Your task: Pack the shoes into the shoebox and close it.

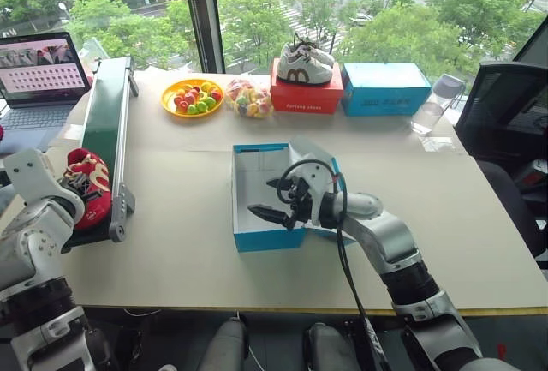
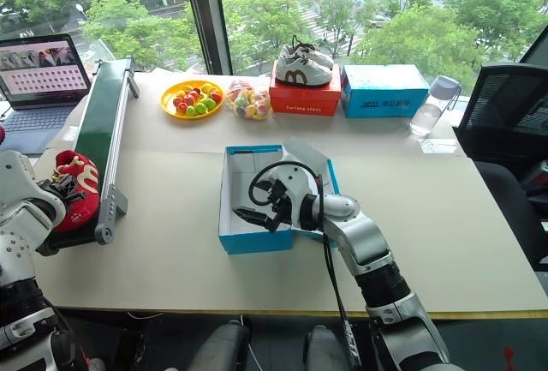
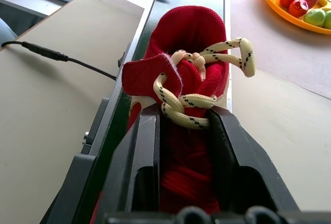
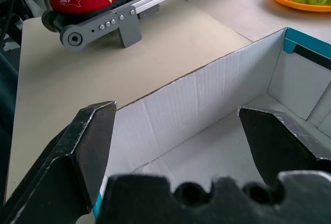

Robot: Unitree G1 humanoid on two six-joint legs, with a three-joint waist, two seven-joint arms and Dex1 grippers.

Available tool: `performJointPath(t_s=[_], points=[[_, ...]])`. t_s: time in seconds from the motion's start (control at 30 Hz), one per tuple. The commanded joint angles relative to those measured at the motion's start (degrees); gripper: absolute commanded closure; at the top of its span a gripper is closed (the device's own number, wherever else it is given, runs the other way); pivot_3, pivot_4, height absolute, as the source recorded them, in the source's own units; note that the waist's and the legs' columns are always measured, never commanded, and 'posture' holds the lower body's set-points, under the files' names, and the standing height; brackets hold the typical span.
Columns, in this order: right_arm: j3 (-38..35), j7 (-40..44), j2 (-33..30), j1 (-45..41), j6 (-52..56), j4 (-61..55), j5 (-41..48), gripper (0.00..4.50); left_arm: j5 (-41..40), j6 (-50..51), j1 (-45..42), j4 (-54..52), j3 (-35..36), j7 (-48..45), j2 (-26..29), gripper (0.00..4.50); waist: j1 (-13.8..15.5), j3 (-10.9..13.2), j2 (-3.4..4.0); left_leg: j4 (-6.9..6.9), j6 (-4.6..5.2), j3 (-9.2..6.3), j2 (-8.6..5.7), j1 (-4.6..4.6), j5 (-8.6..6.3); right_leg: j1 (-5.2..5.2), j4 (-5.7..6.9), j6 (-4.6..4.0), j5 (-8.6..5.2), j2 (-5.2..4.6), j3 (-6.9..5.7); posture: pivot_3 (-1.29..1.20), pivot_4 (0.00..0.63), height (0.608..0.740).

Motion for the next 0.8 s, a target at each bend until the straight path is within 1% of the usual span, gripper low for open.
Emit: performJointPath(t_s=[0.03, 0.07, 0.1, 0.27, 0.37, 0.43, 0.53, 0.57, 0.63, 0.67, 0.73, 0.8], points=[[-1.5, -0.4, 0.2, -1.4, -0.7, -2.0, 0.3, 0.0, -0.2, -3.1, -1.0, -1.1, 0.6, -0.8, 0.6, 4.05, 0.0, 0.0, -0.01, 0.0, 0.0, 0.0, 0.0, 0.0, 0.0, 0.0, -0.01, 0.0, 0.0, 0.0, 0.0, 0.0, 0.15, 0.736], [-1.6, -0.4, 0.2, -1.4, -0.7, -2.0, 0.4, 0.0, -0.3, -3.4, -0.9, -1.1, 0.6, -1.1, 0.6, 4.37, -0.1, 0.0, -0.02, 0.0, 0.0, 0.0, 0.0, 0.0, 0.0, 0.0, -0.02, 0.0, 0.0, 0.0, 0.0, 0.0, 0.15, 0.736], [-1.6, -0.5, 0.1, -1.4, -0.7, -2.0, 0.3, 0.0, -0.2, -3.7, -0.9, -1.0, 0.3, -1.4, 0.8, 4.5, -0.1, 0.0, -0.03, 0.0, 0.0, 0.01, 0.0, 0.0, 0.0, 0.0, -0.03, 0.0, 0.0, 0.0, 0.01, 0.0, 0.15, 0.736], [-3.2, -1.4, 1.0, -2.1, -0.1, -1.8, 1.7, 0.0, -2.2, -10.0, -3.9, -2.8, 0.8, -2.9, -1.1, 4.5, 0.1, 0.0, -0.07, -0.01, 0.0, 0.01, 0.0, -0.01, 0.0, 0.0, -0.04, -0.01, 0.01, 0.0, 0.01, 0.0, 0.15, 0.736], [-7.1, -3.5, 3.5, -3.6, 1.5, -1.4, 4.7, 0.0, -4.2, -13.0, -5.5, -5.2, -0.4, -5.2, -2.5, 4.5, 0.0, 0.0, -0.15, 0.0, -0.03, 0.0, 0.01, -0.02, 0.0, 0.02, -0.04, -0.02, 0.02, 0.0, -0.01, 0.0, 0.15, 0.736], [-10.4, -5.7, 5.3, -5.0, 3.2, -0.7, 7.2, 0.0, -6.8, -13.4, -6.4, -7.6, -1.5, -6.6, -4.3, 4.5, -0.1, 0.0, -0.16, 0.0, -0.03, 0.01, 0.01, -0.02, 0.01, 0.02, -0.06, -0.04, 0.03, 0.0, 0.01, 0.0, 0.15, 0.736], [-17.0, -10.2, 8.9, -8.4, 6.9, 0.1, 13.3, 0.0, -14.2, -10.4, -7.1, -12.9, -4.3, -9.2, -8.4, 4.5, 0.0, 0.0, -0.16, -0.01, 0.05, 0.01, 0.01, -0.02, 0.06, 0.04, -0.06, -0.26, 0.16, 0.0, 0.01, 0.0, 0.15, 0.736], [-20.7, -13.0, 10.9, -10.6, 9.7, 0.8, 17.6, 0.0, -18.6, -8.5, -7.2, -15.1, -5.8, -10.4, -10.8, 4.5, 0.0, 0.0, -0.17, -0.01, 0.2, 0.01, 0.01, -0.02, 0.15, 0.05, -0.07, -0.43, 0.26, 0.0, 0.01, 0.0, 0.15, 0.736], [-26.1, -17.7, 13.7, -14.4, 15.7, 2.6, 24.6, 0.0, -25.9, -5.5, -7.0, -18.6, -9.7, -11.4, -16.2, 4.5, 0.0, 0.0, -0.17, 0.01, 0.24, 0.01, 0.01, -0.05, 0.18, 0.08, -0.07, -0.45, 0.29, -0.01, 0.01, 0.0, 0.15, 0.736], [-26.9, -18.9, 14.0, -15.6, 18.4, 2.8, 26.2, 0.0, -28.8, -4.3, -6.7, -20.2, -12.2, -11.7, -18.9, 4.5, 0.0, 0.0, -0.17, 0.02, 0.25, 0.01, 0.0, -0.05, 0.18, 0.09, -0.06, -0.45, 0.3, -0.01, 0.0, 0.0, 0.15, 0.736], [-27.8, -20.0, 14.1, -16.5, 21.9, 2.1, 28.9, 0.0, -32.2, -3.1, -6.4, -21.7, -15.1, -11.3, -22.3, 4.5, 0.1, 0.0, -0.17, 0.05, 0.26, -0.01, 0.0, -0.05, 0.19, 0.14, -0.07, -0.45, 0.31, -0.01, -0.02, 0.0, 0.15, 0.736], [-29.8, -22.1, 14.2, -17.5, 24.5, 2.2, 31.9, 0.0, -32.3, -2.8, -6.3, -21.5, -17.8, -11.0, -23.6, 4.5, -0.3, 0.0, -0.17, 0.06, 0.27, -0.01, 0.0, -0.04, 0.19, 0.17, -0.13, -0.46, 0.31, 0.0, -0.04, 0.0, 0.15, 0.736]])
